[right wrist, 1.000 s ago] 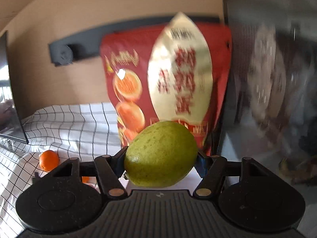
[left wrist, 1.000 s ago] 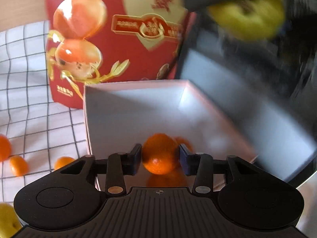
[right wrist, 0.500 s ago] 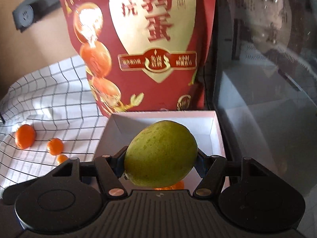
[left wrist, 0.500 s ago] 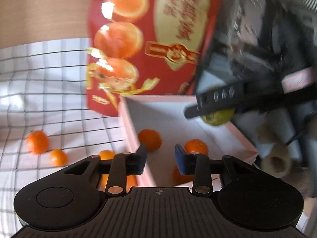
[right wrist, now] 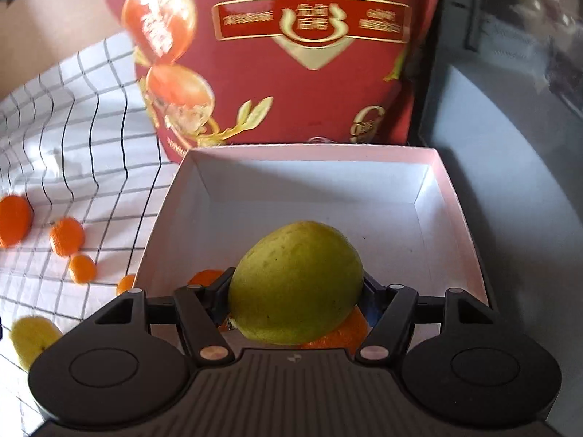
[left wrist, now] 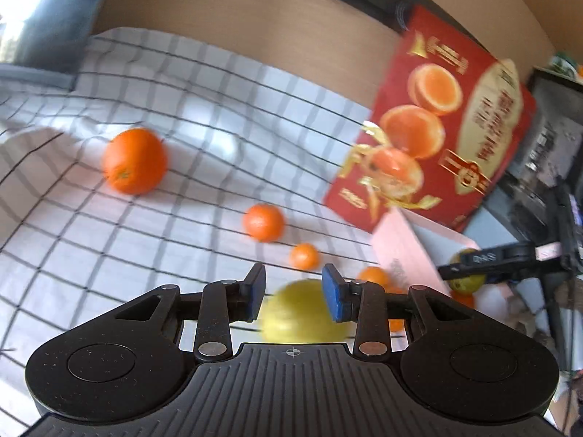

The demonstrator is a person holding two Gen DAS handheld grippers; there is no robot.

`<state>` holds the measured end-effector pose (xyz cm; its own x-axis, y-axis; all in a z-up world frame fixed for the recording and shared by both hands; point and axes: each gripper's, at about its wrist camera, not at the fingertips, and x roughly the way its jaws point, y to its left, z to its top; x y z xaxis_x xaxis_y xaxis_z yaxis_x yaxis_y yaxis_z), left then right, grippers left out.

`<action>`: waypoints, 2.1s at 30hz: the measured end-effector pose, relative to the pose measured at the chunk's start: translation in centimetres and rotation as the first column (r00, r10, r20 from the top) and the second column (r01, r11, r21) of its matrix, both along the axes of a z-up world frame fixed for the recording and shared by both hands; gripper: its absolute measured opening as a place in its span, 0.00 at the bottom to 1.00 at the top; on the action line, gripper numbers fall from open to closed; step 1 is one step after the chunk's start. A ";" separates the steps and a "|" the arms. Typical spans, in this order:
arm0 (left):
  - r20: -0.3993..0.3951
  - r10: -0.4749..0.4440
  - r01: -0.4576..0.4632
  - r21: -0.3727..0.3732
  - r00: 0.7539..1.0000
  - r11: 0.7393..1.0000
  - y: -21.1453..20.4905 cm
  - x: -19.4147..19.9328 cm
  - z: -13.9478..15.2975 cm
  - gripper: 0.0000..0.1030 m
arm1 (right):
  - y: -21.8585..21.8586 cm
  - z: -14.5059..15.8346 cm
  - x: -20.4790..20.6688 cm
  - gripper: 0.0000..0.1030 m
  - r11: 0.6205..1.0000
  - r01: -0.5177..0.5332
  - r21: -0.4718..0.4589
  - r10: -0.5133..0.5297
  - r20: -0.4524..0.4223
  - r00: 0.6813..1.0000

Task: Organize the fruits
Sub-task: 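Raise the pear over the pink box and open the right gripper while the left gripper drops its mandarin in, then reach the right gripper down to a second green pear and close on it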

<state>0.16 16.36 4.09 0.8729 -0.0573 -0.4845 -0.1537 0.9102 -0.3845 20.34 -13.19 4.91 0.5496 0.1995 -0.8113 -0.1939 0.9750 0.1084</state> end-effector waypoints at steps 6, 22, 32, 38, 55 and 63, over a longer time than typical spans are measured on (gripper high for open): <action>0.079 0.145 -0.133 -0.143 0.986 0.981 3.4 -0.9 -1.6 0.37 | 2.8 3.3 -3.9 0.71 0.990 -0.039 -0.136 0.068 0.209 0.975; 0.141 0.157 -0.136 -0.150 0.977 0.979 3.9 -1.6 -2.5 0.37 | 12.8 2.7 -7.3 0.57 0.892 -0.416 0.176 0.398 0.129 0.908; 0.146 0.196 -0.174 -0.150 0.970 0.973 4.3 -2.0 -2.4 0.37 | 16.6 -0.9 -10.7 0.66 0.876 -0.477 0.074 0.468 0.115 0.876; 0.135 0.186 -0.166 -0.151 0.973 0.975 4.3 -1.8 -2.5 0.37 | 16.2 -1.9 -10.8 0.66 0.868 -0.489 0.083 0.479 0.115 0.870; 0.079 0.024 -0.013 -0.141 0.997 0.990 2.4 -0.1 -2.7 0.37 | 9.3 -0.8 -16.2 0.62 0.862 -0.503 0.054 0.490 0.159 0.857; 0.003 -0.075 0.075 -0.063 0.997 0.995 -1.3 4.1 -0.1 0.37 | 0.2 0.2 -19.1 0.62 0.932 -0.359 -0.045 0.358 0.257 0.897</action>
